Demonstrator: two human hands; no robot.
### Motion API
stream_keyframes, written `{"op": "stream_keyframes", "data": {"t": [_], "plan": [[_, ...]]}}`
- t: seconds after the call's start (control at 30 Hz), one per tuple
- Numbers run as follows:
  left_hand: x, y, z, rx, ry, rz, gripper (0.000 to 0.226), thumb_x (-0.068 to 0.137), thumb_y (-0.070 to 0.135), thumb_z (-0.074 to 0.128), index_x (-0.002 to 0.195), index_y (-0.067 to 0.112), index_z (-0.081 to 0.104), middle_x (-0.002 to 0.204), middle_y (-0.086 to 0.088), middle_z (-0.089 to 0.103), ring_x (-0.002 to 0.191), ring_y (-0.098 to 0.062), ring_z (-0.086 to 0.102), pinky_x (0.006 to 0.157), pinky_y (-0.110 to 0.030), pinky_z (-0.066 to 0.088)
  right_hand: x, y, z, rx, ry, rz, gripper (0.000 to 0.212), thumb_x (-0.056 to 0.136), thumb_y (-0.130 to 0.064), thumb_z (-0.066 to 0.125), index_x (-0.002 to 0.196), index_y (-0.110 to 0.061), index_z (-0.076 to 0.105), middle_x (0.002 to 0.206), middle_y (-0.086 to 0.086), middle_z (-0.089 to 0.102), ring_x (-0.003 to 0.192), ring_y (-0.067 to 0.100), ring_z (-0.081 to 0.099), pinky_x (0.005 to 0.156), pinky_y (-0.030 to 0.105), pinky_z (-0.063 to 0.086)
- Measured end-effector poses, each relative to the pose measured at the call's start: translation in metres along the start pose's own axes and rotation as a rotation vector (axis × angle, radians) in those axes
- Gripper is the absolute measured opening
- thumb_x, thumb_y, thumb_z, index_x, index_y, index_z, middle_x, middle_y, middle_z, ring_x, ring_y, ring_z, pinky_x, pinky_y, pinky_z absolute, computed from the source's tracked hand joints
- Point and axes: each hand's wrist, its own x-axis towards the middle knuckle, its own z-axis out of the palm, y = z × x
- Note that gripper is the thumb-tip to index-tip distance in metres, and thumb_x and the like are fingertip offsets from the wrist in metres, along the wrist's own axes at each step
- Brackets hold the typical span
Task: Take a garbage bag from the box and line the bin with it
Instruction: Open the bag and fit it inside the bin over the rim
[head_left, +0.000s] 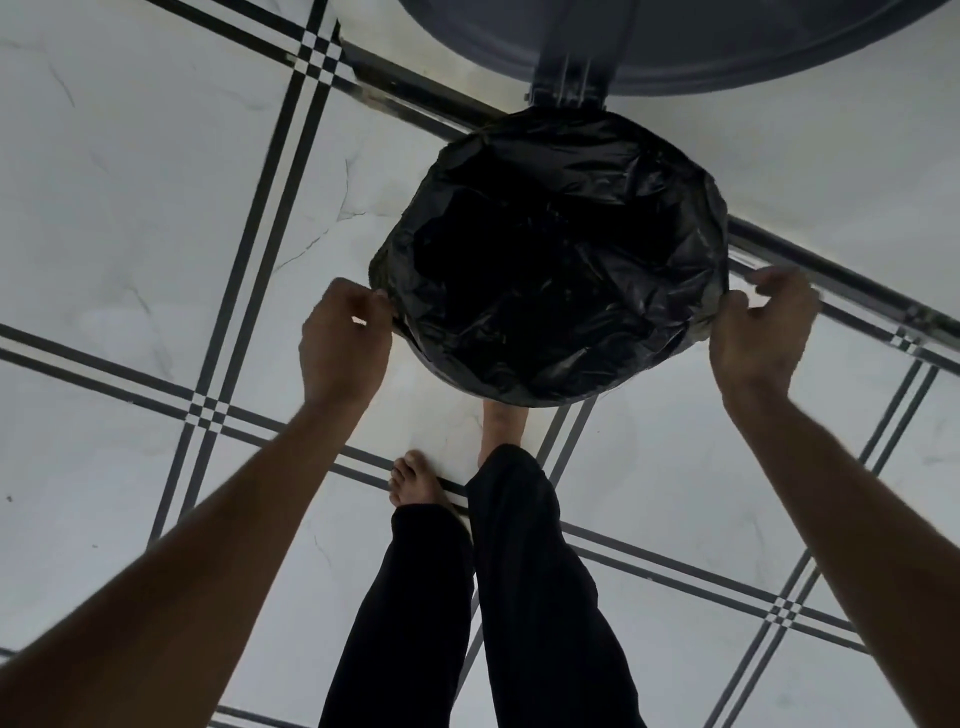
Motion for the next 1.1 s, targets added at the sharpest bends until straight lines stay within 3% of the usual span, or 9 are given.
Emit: {"op": "stream_keyframes", "data": {"t": [0.1, 0.17, 0.3, 0.43, 0.7, 0.8, 0.9, 1.0, 1.1], "plan": [[0.003, 0.007, 0.002, -0.204, -0.032, 0.074, 0.037, 0.094, 0.044, 0.053, 0.121, 0.018, 0.053, 0.108, 0.003, 0.063, 0.092, -0.012, 0.064, 0.087, -0.043, 0.055, -0.012, -0.029, -0.004, 0.005, 0.027, -0.395, 0.026, 0.080, -0.006, 0.044, 0.102, -0.008, 0.056, 0.097, -0.014, 0.048, 0.092, 0.025, 0.055, 0.075, 0.030, 0.045], [0.008, 0.015, 0.002, -0.149, -0.101, 0.187, 0.046, 0.093, 0.048, 0.055, 0.127, 0.017, 0.054, 0.108, 0.006, 0.057, 0.105, -0.019, 0.060, 0.090, -0.044, 0.054, -0.025, -0.050, 0.001, -0.013, -0.152, -0.533, 0.025, 0.081, -0.002, 0.048, 0.101, -0.009, 0.061, 0.096, -0.006, 0.056, 0.087, 0.022, 0.058, 0.075, 0.028, 0.045], [0.023, 0.024, 0.006, -0.056, -0.093, 0.212, 0.032, 0.095, 0.038, 0.057, 0.112, 0.012, 0.065, 0.092, 0.003, 0.059, 0.104, -0.030, 0.061, 0.086, -0.041, 0.051, -0.043, -0.076, 0.046, -0.113, -0.636, -0.550, 0.037, 0.089, -0.005, 0.049, 0.121, -0.016, 0.065, 0.114, 0.004, 0.065, 0.105, 0.017, 0.062, 0.092, 0.026, 0.049], [0.044, 0.018, 0.012, 0.020, -0.065, 0.269, 0.032, 0.094, 0.036, 0.057, 0.089, 0.006, 0.067, 0.084, -0.012, 0.069, 0.082, -0.031, 0.063, 0.071, -0.038, 0.050, -0.022, -0.073, 0.123, -0.475, -0.907, -0.604, 0.048, 0.095, -0.016, 0.047, 0.144, -0.021, 0.050, 0.143, 0.010, 0.055, 0.133, 0.028, 0.048, 0.113, 0.036, 0.038], [0.059, 0.001, 0.019, 0.054, 0.010, 0.474, 0.037, 0.094, 0.031, 0.059, 0.065, 0.012, 0.049, 0.058, 0.007, 0.043, 0.055, -0.012, 0.043, 0.053, -0.012, 0.028, 0.019, -0.054, 0.215, -0.482, -1.054, -0.284, 0.068, 0.097, -0.016, 0.052, 0.158, -0.017, 0.022, 0.165, 0.011, 0.020, 0.151, 0.027, 0.022, 0.122, 0.031, 0.018], [0.060, 0.002, 0.021, 0.039, 0.021, 0.515, 0.037, 0.094, 0.028, 0.059, 0.063, 0.015, 0.044, 0.060, 0.006, 0.043, 0.059, -0.017, 0.045, 0.054, -0.021, 0.031, 0.029, -0.045, 0.225, -0.202, -1.018, 0.024, 0.069, 0.089, -0.009, 0.055, 0.154, -0.020, 0.033, 0.151, 0.006, 0.043, 0.135, 0.023, 0.044, 0.103, 0.033, 0.046], [0.060, 0.002, 0.020, -0.005, 0.010, 0.533, 0.036, 0.093, 0.027, 0.059, 0.064, 0.009, 0.048, 0.064, -0.001, 0.050, 0.061, -0.024, 0.050, 0.056, -0.033, 0.041, 0.044, -0.035, 0.221, 0.078, -1.114, 0.371, 0.050, 0.085, -0.017, 0.043, 0.133, -0.028, 0.051, 0.135, 0.000, 0.052, 0.114, 0.020, 0.049, 0.078, 0.031, 0.045], [0.060, 0.001, 0.019, -0.026, -0.006, 0.556, 0.033, 0.093, 0.028, 0.059, 0.069, 0.005, 0.057, 0.067, -0.005, 0.056, 0.063, -0.026, 0.054, 0.060, -0.043, 0.047, 0.061, -0.013, 0.212, 0.124, -0.994, 0.454, 0.042, 0.097, -0.016, 0.033, 0.131, -0.021, 0.057, 0.132, -0.003, 0.056, 0.114, 0.019, 0.050, 0.078, 0.030, 0.044], [0.062, 0.002, 0.022, -0.034, 0.005, 0.572, 0.031, 0.093, 0.028, 0.059, 0.072, 0.005, 0.060, 0.069, -0.006, 0.058, 0.064, -0.026, 0.056, 0.060, -0.043, 0.048, 0.058, 0.003, 0.213, 0.028, -0.834, 0.440, 0.021, 0.102, -0.020, 0.041, 0.099, -0.021, 0.062, 0.114, 0.004, 0.060, 0.095, 0.019, 0.058, 0.070, 0.029, 0.044]]}}
